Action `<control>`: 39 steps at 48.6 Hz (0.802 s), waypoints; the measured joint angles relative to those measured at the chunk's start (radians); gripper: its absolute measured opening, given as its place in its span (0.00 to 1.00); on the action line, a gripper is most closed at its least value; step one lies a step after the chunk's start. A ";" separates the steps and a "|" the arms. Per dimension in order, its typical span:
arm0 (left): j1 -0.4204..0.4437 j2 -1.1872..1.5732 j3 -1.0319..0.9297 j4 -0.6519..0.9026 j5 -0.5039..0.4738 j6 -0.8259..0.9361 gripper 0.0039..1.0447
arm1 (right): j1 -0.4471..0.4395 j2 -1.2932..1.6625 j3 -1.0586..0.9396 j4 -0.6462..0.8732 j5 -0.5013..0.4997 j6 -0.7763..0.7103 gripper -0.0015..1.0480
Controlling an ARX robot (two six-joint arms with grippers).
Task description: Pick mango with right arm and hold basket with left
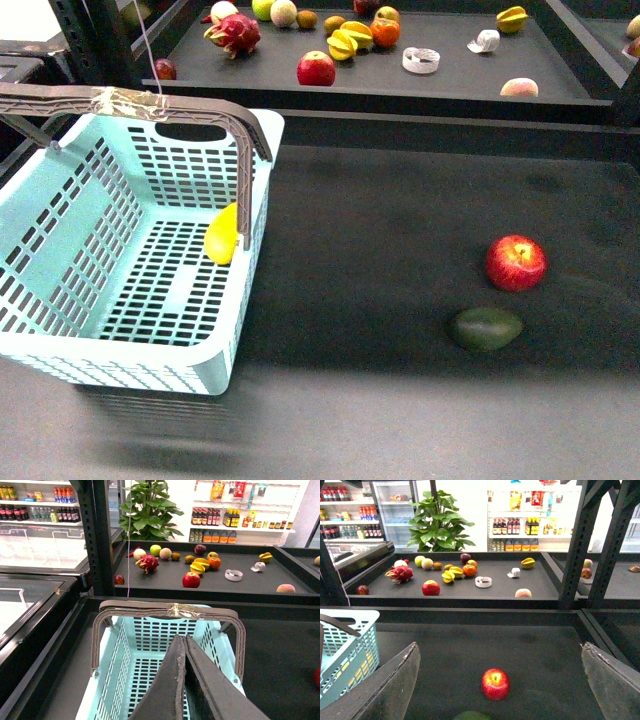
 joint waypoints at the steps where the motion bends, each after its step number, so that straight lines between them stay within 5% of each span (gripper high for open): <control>1: 0.000 -0.009 0.000 -0.008 0.000 0.000 0.04 | 0.000 0.000 0.000 0.000 0.000 0.000 0.92; 39: 0.000 -0.356 0.000 -0.361 0.000 0.002 0.04 | 0.000 0.000 0.000 0.000 0.000 0.000 0.92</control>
